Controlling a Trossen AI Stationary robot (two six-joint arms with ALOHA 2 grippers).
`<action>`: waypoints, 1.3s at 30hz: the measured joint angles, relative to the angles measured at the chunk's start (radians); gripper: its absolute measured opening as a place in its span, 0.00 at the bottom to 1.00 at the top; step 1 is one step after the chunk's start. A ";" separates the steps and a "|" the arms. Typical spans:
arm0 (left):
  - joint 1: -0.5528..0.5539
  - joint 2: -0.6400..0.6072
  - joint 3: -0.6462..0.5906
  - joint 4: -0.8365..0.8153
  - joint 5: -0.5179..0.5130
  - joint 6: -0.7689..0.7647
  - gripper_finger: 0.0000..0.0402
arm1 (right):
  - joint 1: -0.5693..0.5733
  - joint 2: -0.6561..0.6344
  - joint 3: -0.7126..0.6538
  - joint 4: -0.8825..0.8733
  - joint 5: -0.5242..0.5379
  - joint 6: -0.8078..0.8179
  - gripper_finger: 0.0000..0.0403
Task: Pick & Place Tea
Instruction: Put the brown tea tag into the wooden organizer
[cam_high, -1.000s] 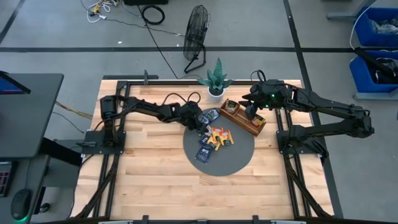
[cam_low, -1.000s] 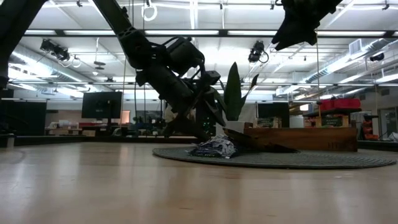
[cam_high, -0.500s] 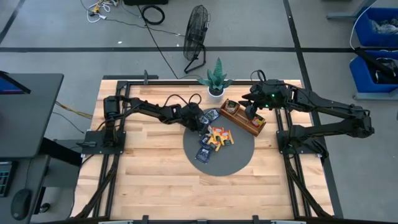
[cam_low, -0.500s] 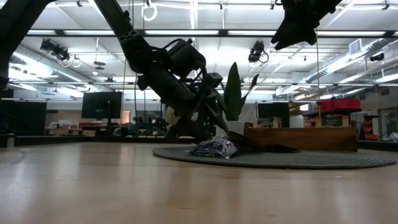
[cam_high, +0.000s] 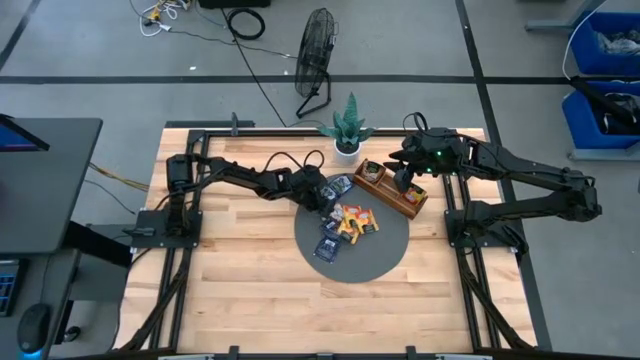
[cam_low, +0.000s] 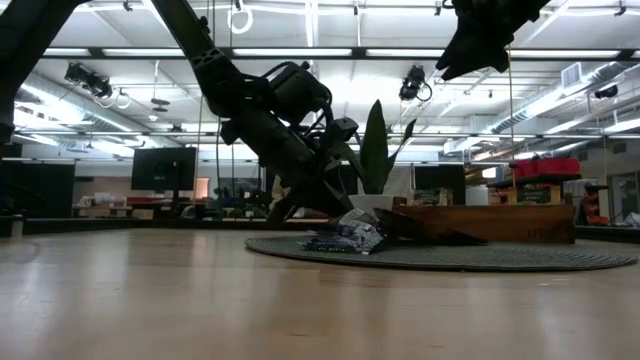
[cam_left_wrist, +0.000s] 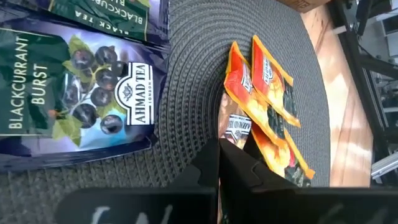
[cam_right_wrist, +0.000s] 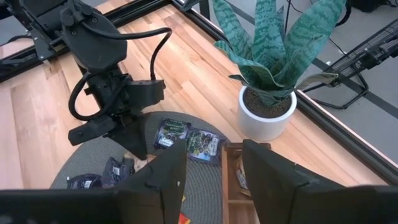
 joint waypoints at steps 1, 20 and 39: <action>0.000 0.000 0.000 0.000 0.000 0.000 0.02 | 0.000 0.000 0.000 0.000 0.004 0.000 0.41; 0.020 -0.239 -0.001 0.024 -0.027 0.091 0.00 | 0.000 0.000 0.000 0.000 0.024 0.000 0.41; 0.016 -0.547 0.000 0.489 -0.397 0.427 0.00 | 0.002 0.058 -0.001 0.552 -0.228 0.285 0.41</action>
